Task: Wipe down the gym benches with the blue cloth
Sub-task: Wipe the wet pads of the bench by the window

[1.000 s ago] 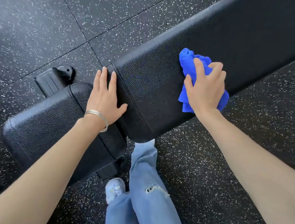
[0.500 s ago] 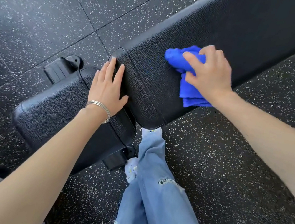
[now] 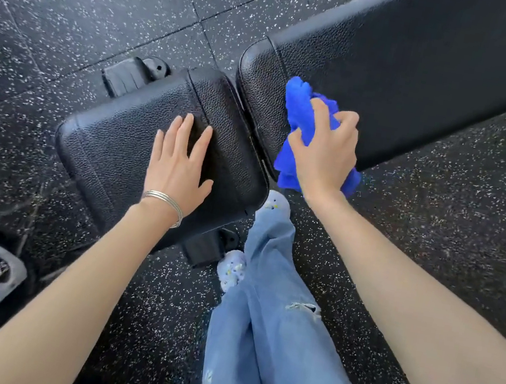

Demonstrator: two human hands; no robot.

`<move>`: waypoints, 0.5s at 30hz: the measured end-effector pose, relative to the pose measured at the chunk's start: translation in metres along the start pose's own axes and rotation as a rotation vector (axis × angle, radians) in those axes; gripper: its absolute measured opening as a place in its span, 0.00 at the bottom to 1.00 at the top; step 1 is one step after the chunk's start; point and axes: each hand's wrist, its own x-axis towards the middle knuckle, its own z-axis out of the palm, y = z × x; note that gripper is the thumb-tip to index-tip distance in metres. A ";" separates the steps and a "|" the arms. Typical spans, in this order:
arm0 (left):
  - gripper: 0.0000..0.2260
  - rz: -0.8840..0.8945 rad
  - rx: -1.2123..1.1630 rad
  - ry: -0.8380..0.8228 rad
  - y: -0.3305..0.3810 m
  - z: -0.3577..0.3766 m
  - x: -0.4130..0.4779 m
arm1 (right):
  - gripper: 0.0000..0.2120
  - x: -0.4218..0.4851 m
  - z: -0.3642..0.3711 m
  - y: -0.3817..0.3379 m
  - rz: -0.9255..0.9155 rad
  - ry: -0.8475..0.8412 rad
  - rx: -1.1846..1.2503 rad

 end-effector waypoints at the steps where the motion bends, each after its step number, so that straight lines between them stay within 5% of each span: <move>1: 0.37 -0.007 -0.008 -0.001 -0.003 0.004 -0.006 | 0.21 -0.015 0.006 -0.011 -0.053 -0.027 0.011; 6: 0.37 -0.036 -0.055 0.003 -0.009 0.013 -0.034 | 0.22 -0.059 0.023 -0.044 -0.180 -0.121 -0.021; 11: 0.37 -0.024 -0.023 -0.023 -0.005 0.002 -0.065 | 0.22 -0.058 -0.010 -0.046 -0.329 -0.375 -0.238; 15: 0.34 0.017 0.011 -0.032 0.000 -0.034 -0.091 | 0.21 -0.082 -0.054 -0.057 -0.435 -0.409 -0.300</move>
